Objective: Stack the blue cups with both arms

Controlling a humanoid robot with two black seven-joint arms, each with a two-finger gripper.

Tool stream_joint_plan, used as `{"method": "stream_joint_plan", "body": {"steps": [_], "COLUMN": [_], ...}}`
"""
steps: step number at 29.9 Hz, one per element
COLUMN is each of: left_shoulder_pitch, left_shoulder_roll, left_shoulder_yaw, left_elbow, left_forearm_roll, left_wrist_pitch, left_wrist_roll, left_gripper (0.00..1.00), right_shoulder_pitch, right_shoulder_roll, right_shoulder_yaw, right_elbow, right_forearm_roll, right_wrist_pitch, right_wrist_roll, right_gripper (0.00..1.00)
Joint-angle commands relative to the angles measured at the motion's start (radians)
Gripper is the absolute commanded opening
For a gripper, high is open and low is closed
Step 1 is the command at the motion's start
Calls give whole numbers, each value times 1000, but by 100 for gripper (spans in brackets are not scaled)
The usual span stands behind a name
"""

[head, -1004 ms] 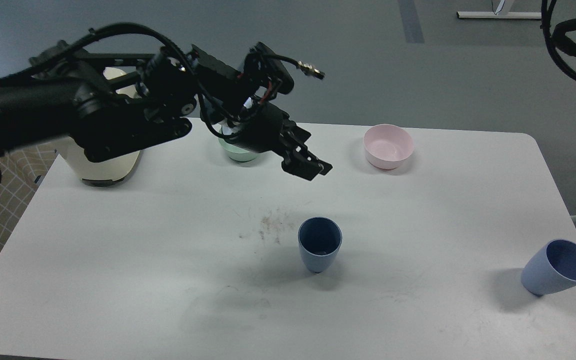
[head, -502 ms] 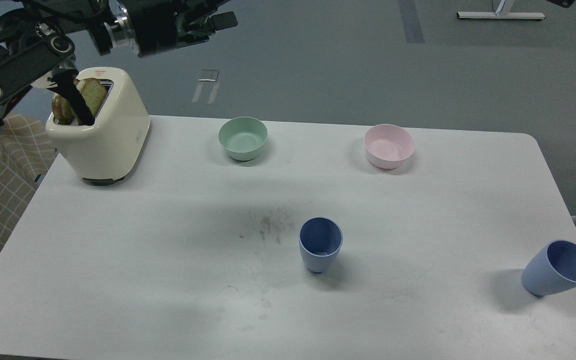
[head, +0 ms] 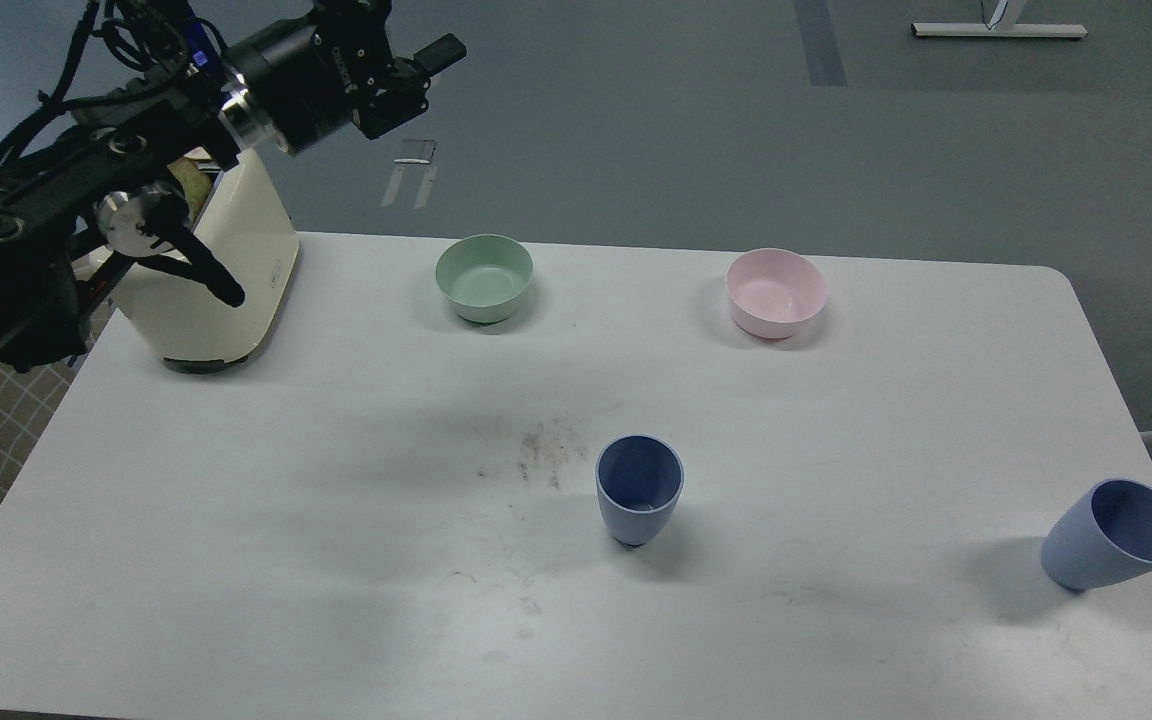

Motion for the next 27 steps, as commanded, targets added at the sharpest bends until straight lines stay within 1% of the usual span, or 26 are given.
{"method": "stream_joint_plan", "body": {"steps": [1,3,9,18,24,27], "left_shoulder_pitch": [5,21,47,61,75,77], "left_shoulder_roll": [-54,-80,-100,-118,-126,-131], "left_shoulder_yaw": [-11,-27,-33,-31,-33,-33], "left_elbow": [1,3,7,12,12,12], "left_forearm_roll": [3,6,17,18,18,18], "left_wrist_pitch": [0,0,0,0,0,0], "left_wrist_roll": [1,3,3,3,3,3], "left_gripper": [97,97,97,97,97,97], "right_shoulder_pitch": [-5,-6,-8,-11,-29,-57], "right_shoulder_roll": [-31,-31,-22,-7,35,84], "right_shoulder_yaw": [-45,-90,-202,-269,-289,-291], "right_elbow": [5,4,-4,-19,-59,-88], "right_forearm_roll": [-104,-147,-179,-207,-199,-193], "right_wrist_pitch": [0,0,0,-3,-42,-84], "right_wrist_roll": [0,0,0,0,0,0], "right_gripper": [100,100,100,100,100,100]}}
